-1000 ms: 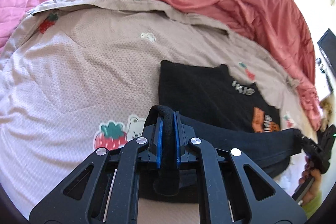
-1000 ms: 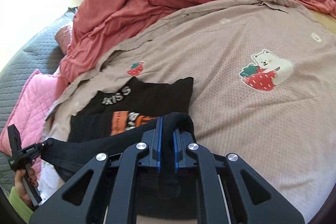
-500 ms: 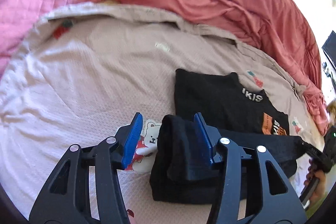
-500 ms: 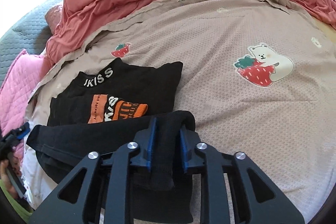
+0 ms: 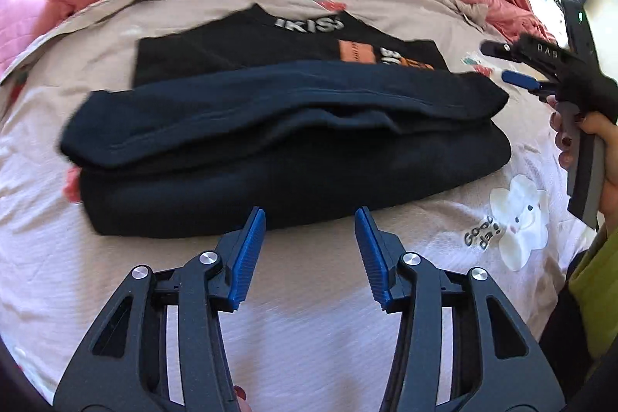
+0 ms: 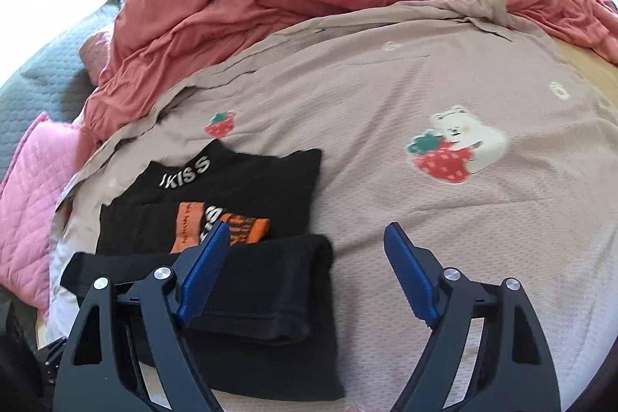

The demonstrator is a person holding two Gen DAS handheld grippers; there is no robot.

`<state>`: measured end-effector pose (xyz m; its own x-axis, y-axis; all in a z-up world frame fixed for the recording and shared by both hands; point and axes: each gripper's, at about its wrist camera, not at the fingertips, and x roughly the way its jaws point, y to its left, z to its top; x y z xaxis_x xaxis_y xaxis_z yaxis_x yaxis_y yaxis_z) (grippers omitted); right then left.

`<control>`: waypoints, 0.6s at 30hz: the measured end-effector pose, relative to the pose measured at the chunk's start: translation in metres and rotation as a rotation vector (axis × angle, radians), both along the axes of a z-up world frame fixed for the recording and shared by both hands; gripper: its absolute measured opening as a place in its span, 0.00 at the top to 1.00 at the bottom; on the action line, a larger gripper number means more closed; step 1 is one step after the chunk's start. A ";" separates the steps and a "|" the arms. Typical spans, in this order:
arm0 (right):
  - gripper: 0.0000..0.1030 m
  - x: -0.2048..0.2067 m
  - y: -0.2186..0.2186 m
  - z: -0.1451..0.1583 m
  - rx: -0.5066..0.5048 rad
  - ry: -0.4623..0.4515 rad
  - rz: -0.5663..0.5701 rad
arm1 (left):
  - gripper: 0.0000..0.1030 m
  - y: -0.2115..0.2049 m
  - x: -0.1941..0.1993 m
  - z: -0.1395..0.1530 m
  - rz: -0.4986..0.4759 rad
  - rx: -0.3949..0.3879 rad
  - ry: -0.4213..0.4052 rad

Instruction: Fold small clothes

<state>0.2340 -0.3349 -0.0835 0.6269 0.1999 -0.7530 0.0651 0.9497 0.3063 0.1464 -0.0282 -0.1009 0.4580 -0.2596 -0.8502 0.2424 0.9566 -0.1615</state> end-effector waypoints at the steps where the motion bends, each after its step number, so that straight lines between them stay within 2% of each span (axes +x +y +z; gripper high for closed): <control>1: 0.21 0.000 0.004 0.000 0.000 0.001 0.012 | 0.64 -0.004 0.004 0.000 0.004 -0.007 -0.007; 11: 0.21 0.003 0.011 0.000 0.018 0.005 0.054 | 0.64 -0.023 0.069 0.002 0.048 -0.014 -0.011; 15: 0.21 0.004 0.010 -0.001 0.016 0.005 0.052 | 0.64 -0.024 0.103 0.013 0.075 0.029 -0.042; 18: 0.20 0.005 0.006 -0.002 0.016 0.008 0.045 | 0.64 -0.018 0.130 0.020 0.104 0.032 -0.045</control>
